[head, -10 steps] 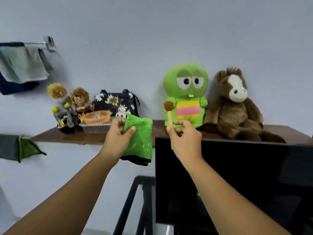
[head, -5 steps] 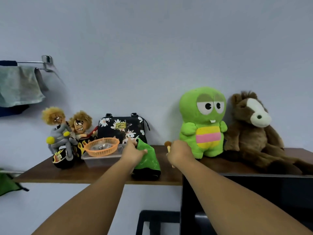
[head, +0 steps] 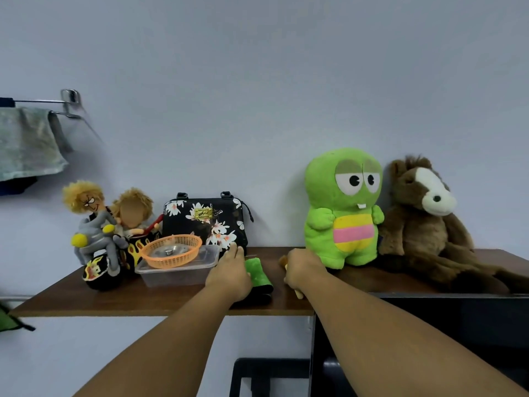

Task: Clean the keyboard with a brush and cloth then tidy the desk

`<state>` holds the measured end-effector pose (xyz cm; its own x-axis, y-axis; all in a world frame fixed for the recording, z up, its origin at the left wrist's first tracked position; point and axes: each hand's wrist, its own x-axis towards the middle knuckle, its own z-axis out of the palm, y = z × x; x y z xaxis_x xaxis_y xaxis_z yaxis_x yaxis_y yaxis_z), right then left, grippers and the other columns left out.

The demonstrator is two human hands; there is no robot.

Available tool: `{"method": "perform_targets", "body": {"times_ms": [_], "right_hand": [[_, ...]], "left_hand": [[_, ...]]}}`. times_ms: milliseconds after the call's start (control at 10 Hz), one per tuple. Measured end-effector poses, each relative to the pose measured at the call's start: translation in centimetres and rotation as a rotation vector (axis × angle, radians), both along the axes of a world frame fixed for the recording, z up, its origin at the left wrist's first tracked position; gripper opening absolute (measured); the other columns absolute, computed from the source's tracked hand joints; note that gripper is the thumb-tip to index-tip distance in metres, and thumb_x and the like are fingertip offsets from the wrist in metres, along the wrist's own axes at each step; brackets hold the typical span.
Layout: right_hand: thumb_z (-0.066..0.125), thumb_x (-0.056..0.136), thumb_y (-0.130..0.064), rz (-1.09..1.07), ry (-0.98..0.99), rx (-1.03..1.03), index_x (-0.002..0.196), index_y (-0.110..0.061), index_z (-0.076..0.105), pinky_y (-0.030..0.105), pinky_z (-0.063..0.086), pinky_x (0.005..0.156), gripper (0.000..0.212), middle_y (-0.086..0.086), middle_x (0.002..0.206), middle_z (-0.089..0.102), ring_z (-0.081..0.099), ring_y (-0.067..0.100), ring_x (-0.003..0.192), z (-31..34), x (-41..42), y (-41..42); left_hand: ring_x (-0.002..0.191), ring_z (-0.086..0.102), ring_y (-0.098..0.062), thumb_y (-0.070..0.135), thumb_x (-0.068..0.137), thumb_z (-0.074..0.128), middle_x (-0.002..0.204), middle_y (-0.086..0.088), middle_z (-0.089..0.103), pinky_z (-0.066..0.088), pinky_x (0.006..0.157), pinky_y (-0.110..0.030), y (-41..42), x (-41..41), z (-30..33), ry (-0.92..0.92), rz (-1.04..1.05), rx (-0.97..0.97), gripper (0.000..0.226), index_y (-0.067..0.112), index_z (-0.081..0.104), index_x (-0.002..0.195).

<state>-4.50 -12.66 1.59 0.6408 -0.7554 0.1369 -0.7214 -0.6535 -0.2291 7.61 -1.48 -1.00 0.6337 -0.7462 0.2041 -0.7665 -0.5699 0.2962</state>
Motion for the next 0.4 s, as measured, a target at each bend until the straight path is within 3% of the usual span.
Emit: {"method": "perform_targets", "body": {"times_ms": [100,200,400], "right_hand": [[0.059,0.081,-0.008,-0.001,0.037,0.018,0.113,-0.008,0.064,0.032,0.05,0.075,0.033,0.013,0.12,0.063,0.061,0.031,0.11,-0.1,-0.2,-0.2],[0.052,0.083,-0.009,0.01,0.036,0.022,0.107,-0.006,0.065,0.032,0.051,0.077,0.028,0.014,0.118,0.065,0.063,0.031,0.108,0.2,-0.5,-0.1],[0.049,0.092,-0.028,0.062,-0.064,-0.001,0.116,-0.007,0.061,0.03,0.047,0.085,0.034,0.015,0.126,0.062,0.059,0.032,0.114,1.6,-1.6,-0.2]], "left_hand": [[0.147,0.015,-0.03,0.027,0.101,0.034,0.162,-0.01,0.008,0.026,0.115,-0.048,0.0,0.2,0.1,0.027,-0.045,0.183,0.053,0.008,0.026,0.15],[0.147,0.015,-0.032,0.029,0.103,0.027,0.161,-0.012,0.009,0.023,0.116,-0.048,0.3,-0.5,0.7,0.034,-0.065,0.239,0.051,0.008,0.029,0.149],[0.147,0.016,-0.026,0.034,0.104,0.025,0.161,-0.008,0.014,0.016,0.118,-0.039,1.2,-2.6,2.8,0.021,-0.111,0.127,0.054,0.011,0.021,0.152]]}}
